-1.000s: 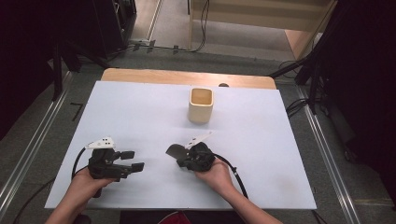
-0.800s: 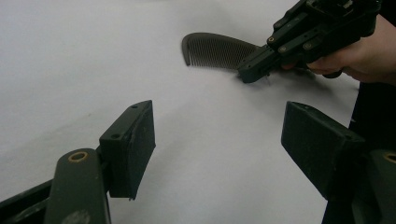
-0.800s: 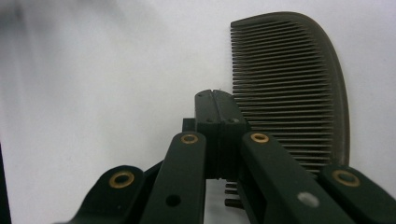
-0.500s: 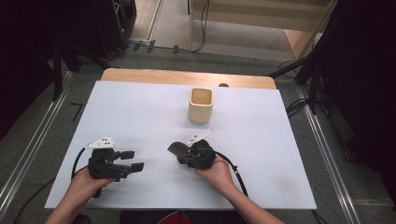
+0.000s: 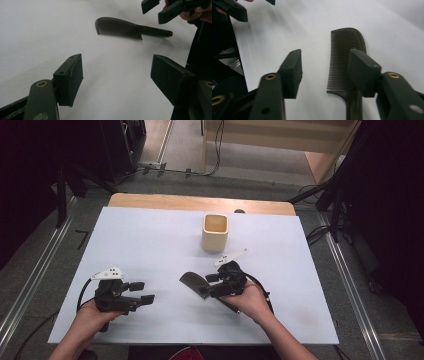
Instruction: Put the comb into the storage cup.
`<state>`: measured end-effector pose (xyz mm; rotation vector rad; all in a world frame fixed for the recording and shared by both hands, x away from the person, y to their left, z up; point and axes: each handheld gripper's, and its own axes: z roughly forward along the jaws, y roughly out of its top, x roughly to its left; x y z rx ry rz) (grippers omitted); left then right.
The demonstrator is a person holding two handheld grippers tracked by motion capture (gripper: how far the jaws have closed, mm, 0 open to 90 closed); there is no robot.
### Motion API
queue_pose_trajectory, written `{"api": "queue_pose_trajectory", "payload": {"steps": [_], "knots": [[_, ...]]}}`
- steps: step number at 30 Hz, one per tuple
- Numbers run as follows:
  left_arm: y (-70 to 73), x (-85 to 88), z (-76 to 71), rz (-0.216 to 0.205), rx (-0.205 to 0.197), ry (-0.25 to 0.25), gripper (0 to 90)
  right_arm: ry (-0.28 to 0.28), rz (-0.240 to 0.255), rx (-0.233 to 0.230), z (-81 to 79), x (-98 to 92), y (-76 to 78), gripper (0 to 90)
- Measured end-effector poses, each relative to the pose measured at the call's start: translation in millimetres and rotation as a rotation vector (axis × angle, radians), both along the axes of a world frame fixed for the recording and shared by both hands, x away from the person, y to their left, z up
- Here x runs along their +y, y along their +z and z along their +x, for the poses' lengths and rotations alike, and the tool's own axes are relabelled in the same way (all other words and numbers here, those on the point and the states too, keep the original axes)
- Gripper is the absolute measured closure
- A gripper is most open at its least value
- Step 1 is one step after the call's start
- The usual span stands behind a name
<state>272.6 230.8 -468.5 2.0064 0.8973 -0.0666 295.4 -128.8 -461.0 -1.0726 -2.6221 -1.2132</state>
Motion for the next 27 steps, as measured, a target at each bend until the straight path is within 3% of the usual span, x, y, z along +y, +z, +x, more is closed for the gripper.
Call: {"api": "queue_pose_trajectory", "payload": {"steps": [6,13,27], "knots": [[-0.3,-0.1,0.4,-0.006,0.006,-0.005,27.4,-0.005,0.006,-0.006,-1.5,-21.8,5.2,31.6],[-1.3,-0.7,0.7,-0.008,0.019,-0.004,27.2,-0.069,0.022,-0.023,-8.0,-55.2,8.2,28.9],[-1.6,-3.4,-0.6,-0.002,0.014,-0.024,27.1,-0.137,0.039,-0.035,-21.9,-87.7,5.1,28.0]]}}
